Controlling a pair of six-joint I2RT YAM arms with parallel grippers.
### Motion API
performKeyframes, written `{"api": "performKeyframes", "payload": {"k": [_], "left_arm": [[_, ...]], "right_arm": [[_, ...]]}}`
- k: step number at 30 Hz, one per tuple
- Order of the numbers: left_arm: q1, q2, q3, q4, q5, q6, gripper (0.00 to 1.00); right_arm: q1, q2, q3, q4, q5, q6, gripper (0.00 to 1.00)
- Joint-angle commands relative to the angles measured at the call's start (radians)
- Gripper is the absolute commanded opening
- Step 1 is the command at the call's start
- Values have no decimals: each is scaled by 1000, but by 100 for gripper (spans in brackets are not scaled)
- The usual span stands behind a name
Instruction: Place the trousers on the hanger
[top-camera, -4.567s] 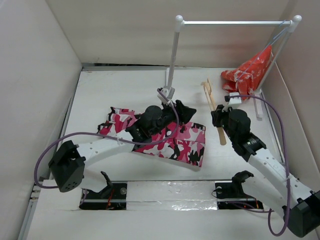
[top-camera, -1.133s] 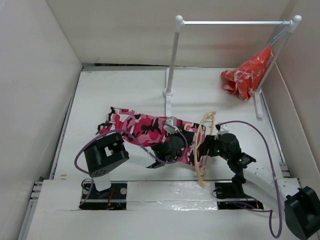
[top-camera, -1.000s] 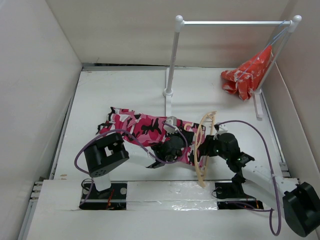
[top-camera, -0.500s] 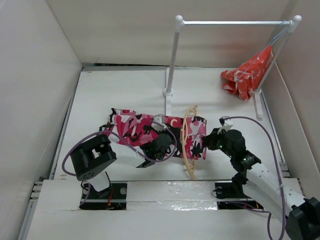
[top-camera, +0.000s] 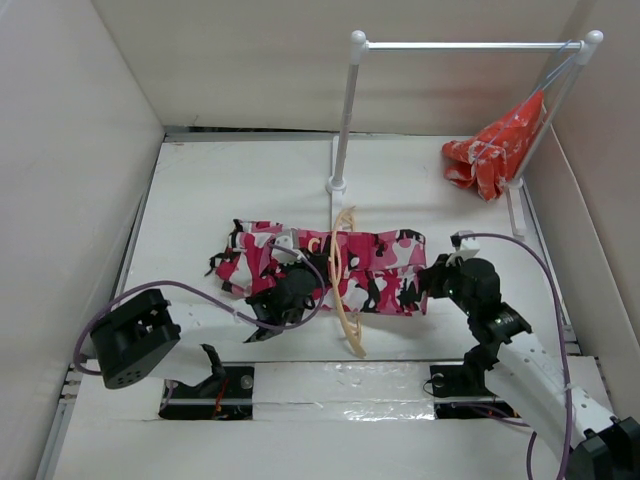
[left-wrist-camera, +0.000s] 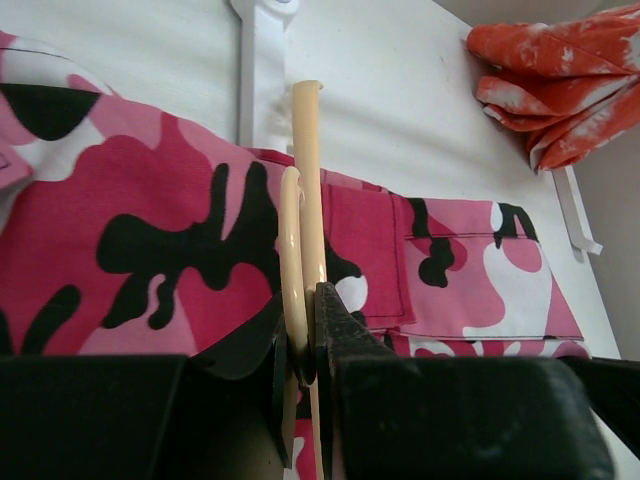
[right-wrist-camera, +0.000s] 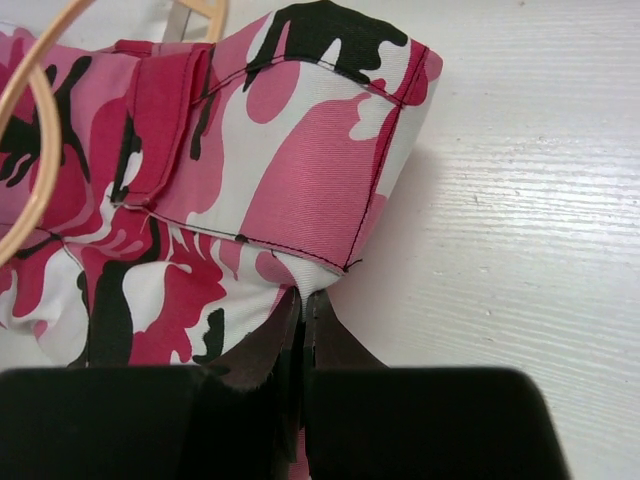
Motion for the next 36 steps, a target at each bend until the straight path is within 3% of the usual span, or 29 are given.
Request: {"api": "performKeyframes", "payload": {"k": [1, 10, 17, 23, 29, 36], "left_arm": [[13, -76, -26, -131, -43, 46, 0], [13, -239, -46, -300, -83, 46, 0], [13, -301, -17, -317, -104, 83, 0], [13, -295, 50, -250, -29, 129, 0], [-28, -268, 176, -282, -95, 201, 0], [-28, -202, 170, -248, -100, 177, 0]], "right_arm": [[-20, -16, 61, 29, 60, -23, 0], [-20, 9, 65, 43, 77, -26, 0], [-20, 49, 19, 95, 60, -11, 0], [-20, 42, 26, 77, 64, -8, 0], [-20, -16, 126, -21, 150, -46, 0], [-20, 24, 121, 5, 196, -51, 0]]}}
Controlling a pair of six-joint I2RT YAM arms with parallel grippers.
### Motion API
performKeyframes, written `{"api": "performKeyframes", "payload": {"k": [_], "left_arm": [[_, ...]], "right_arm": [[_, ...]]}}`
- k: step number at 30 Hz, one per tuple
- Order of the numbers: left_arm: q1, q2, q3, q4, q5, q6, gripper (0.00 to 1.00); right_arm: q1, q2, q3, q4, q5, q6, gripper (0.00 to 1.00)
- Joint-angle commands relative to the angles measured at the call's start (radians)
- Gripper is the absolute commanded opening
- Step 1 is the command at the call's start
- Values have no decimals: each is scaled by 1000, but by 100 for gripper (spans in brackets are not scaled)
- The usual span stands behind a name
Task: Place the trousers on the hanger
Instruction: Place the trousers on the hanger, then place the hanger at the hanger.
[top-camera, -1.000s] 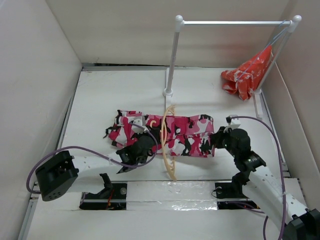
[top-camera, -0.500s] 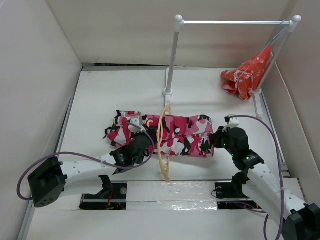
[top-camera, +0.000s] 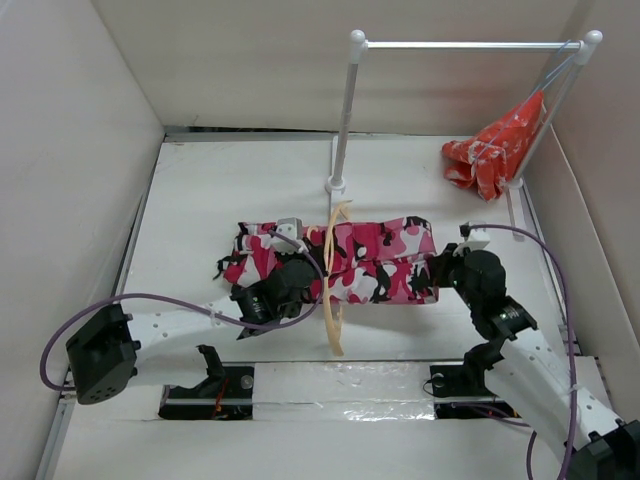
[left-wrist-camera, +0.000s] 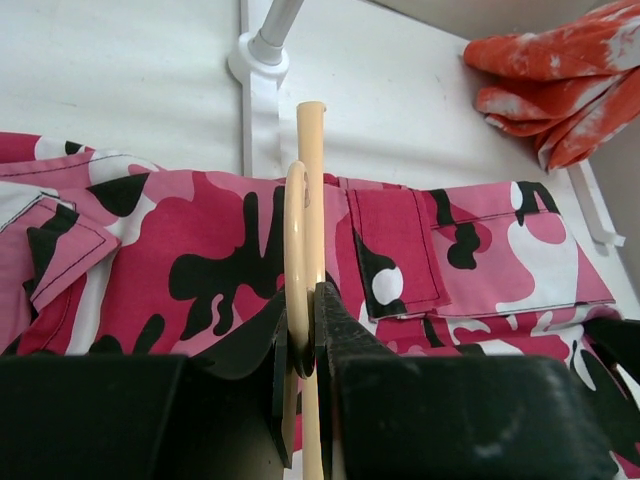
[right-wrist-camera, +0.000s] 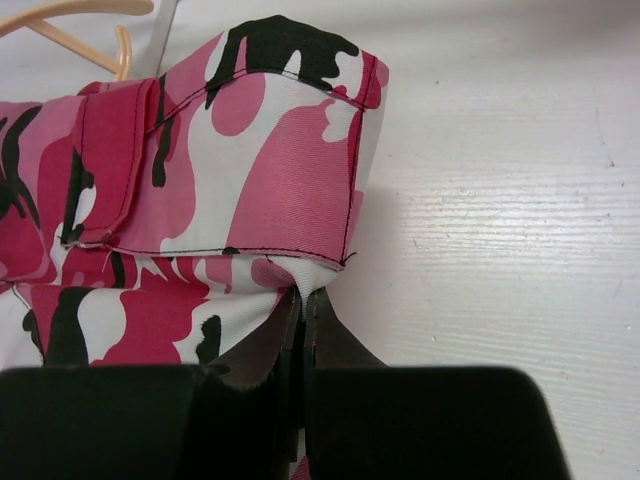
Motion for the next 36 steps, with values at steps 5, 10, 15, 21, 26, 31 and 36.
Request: {"api": "performKeyframes", "payload": {"k": [5, 10, 15, 21, 26, 31, 36], "left_arm": [[0, 31, 24, 78, -77, 10, 0], [18, 67, 0, 87, -75, 5, 0], [34, 100, -16, 99, -48, -16, 0], [34, 82, 1, 94, -31, -7, 0], [34, 24, -2, 128, 26, -7, 0], [-5, -10, 59, 156, 11, 19, 0], [-5, -24, 138, 196, 76, 45, 0]], "right_arm": [[-24, 69, 6, 63, 79, -13, 0], [-34, -36, 25, 19, 115, -10, 0], [-34, -41, 65, -29, 164, -43, 0], [-34, 100, -6, 87, 72, -5, 0], [-34, 98, 6, 118, 35, -11, 30], [-34, 63, 126, 32, -52, -46, 80], [29, 13, 220, 31, -193, -39, 100]]}}
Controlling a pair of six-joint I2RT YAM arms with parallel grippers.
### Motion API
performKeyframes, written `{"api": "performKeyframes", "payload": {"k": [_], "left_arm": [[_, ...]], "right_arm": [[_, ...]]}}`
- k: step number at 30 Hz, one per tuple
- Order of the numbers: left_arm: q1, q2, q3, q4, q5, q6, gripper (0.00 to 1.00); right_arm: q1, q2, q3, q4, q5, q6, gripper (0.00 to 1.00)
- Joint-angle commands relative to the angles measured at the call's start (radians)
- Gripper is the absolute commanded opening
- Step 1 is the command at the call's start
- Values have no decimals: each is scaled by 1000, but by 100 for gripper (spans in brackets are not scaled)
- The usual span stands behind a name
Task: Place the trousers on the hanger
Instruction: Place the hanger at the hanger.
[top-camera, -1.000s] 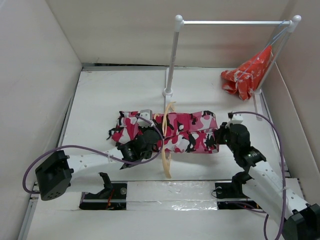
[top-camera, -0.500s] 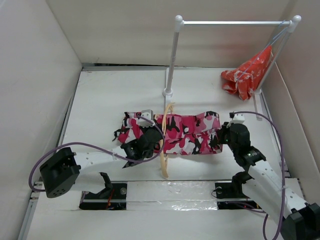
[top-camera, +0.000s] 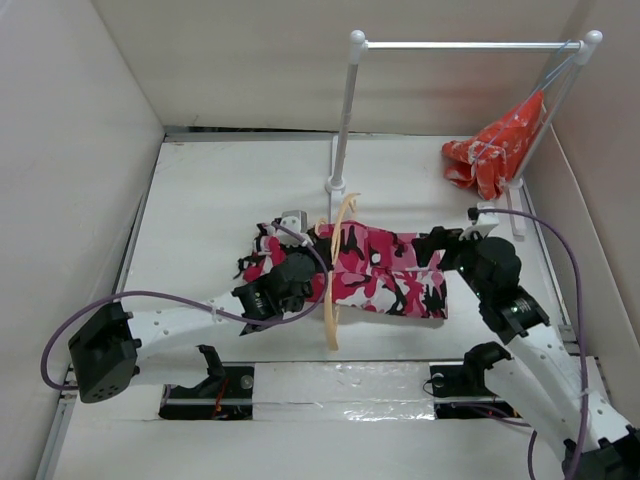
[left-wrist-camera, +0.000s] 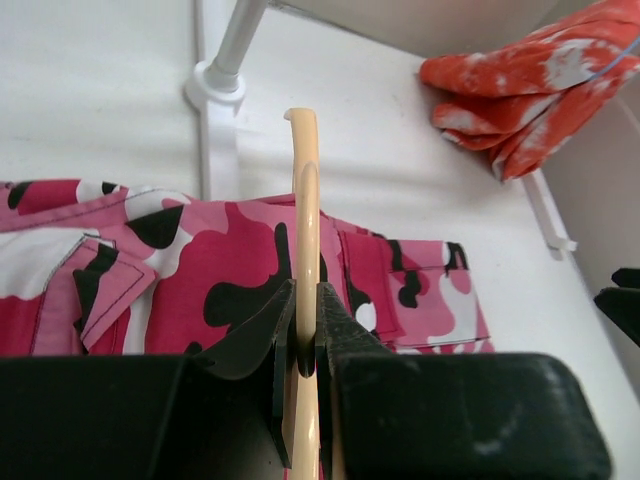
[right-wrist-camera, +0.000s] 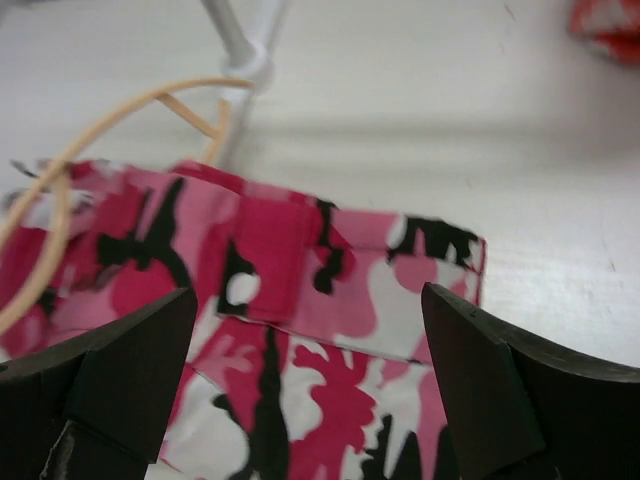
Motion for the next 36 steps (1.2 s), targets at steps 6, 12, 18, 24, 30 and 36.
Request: {"api": "performKeyframes", "payload": {"k": [6, 12, 18, 24, 30, 36], "left_arm": [[-5, -31, 167, 138, 54, 31, 0], [-5, -42, 199, 119, 40, 37, 0], [-5, -13, 247, 103, 65, 23, 0], [-5, 20, 339, 14, 89, 1, 0], [-5, 23, 386, -52, 131, -31, 0], [-5, 0, 417, -93, 155, -37, 0]], "right_arm": [[258, 84, 79, 239, -199, 77, 99], [475, 143, 70, 332, -94, 199, 0], [583, 197, 4, 461, -41, 312, 61], [606, 292, 2, 535, -38, 348, 62], [606, 344, 37, 587, -11, 349, 43], [615, 358, 96, 576, -27, 340, 47]]}}
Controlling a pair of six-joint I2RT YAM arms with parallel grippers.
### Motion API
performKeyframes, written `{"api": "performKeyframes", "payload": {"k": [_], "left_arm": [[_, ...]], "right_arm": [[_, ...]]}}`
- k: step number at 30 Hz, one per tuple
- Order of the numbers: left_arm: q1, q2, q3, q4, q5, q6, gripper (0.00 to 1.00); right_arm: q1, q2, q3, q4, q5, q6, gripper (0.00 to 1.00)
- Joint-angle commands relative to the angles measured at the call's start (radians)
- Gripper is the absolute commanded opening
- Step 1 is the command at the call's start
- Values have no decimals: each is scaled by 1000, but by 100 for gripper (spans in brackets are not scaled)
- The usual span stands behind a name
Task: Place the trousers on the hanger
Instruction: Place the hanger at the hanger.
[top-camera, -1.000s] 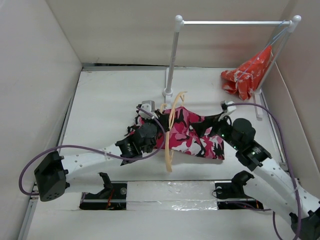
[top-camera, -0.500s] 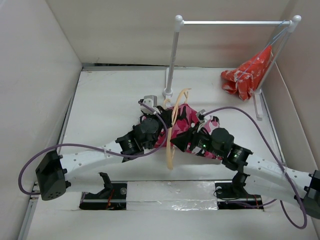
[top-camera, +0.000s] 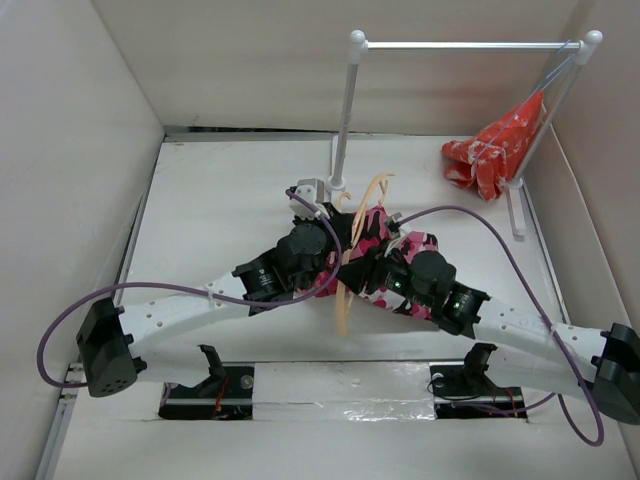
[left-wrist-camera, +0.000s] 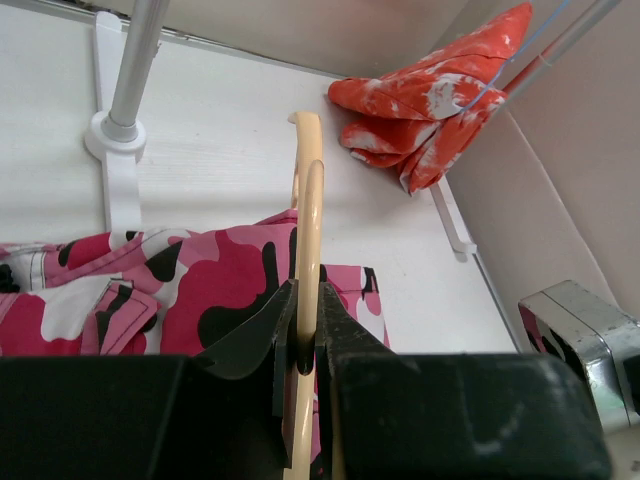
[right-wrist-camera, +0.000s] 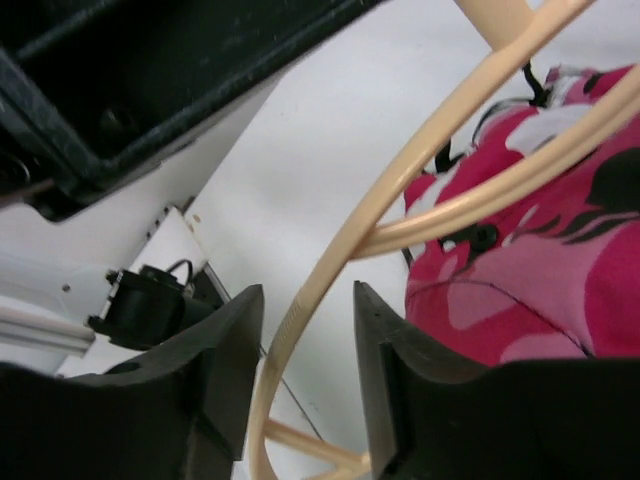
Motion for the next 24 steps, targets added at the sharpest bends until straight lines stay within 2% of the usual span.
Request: {"api": "performKeyframes", "payload": {"k": [1, 2, 4, 5, 7, 8, 9, 10, 12, 15, 16, 19, 22, 24], "left_arm": [[-5, -60, 90, 104, 27, -47, 0], [-5, -62, 90, 106, 24, -47, 0], [-5, -62, 97, 98, 22, -44, 0], [-5, -63, 97, 95, 25, -44, 0], [-5, -68, 94, 106, 30, -43, 0], [-5, -66, 99, 104, 31, -38, 0], [-5, -60, 117, 101, 30, -32, 0], [-5, -56, 128, 93, 38, -23, 0], [-5, -36, 180, 67, 51, 8, 0], [-5, -20, 243, 46, 87, 58, 16], [-5, -22, 254, 50, 112, 72, 30], [-5, -31, 312, 55, 137, 117, 49], [-5, -48, 359, 41, 146, 146, 61], [-5, -66, 382, 34, 148, 166, 65]], "right_arm": [[9, 14, 84, 65, 10, -11, 51], [9, 19, 87, 65, 10, -8, 52], [20, 23, 87, 70, 15, 2, 47], [20, 22, 81, 71, 21, 8, 37], [20, 13, 73, 84, 23, 25, 27], [20, 8, 72, 91, 19, 30, 11], [20, 2, 70, 107, 13, 36, 5], [20, -13, 70, 111, 13, 51, 2], [20, -35, 79, 125, 15, 65, 0], [20, -91, 116, 130, 18, 116, 0], [20, -105, 131, 125, 21, 122, 0], [9, -150, 190, 116, 26, 154, 0], [-26, -181, 228, 137, 15, 192, 0], [-58, -194, 243, 140, -2, 212, 0]]}}
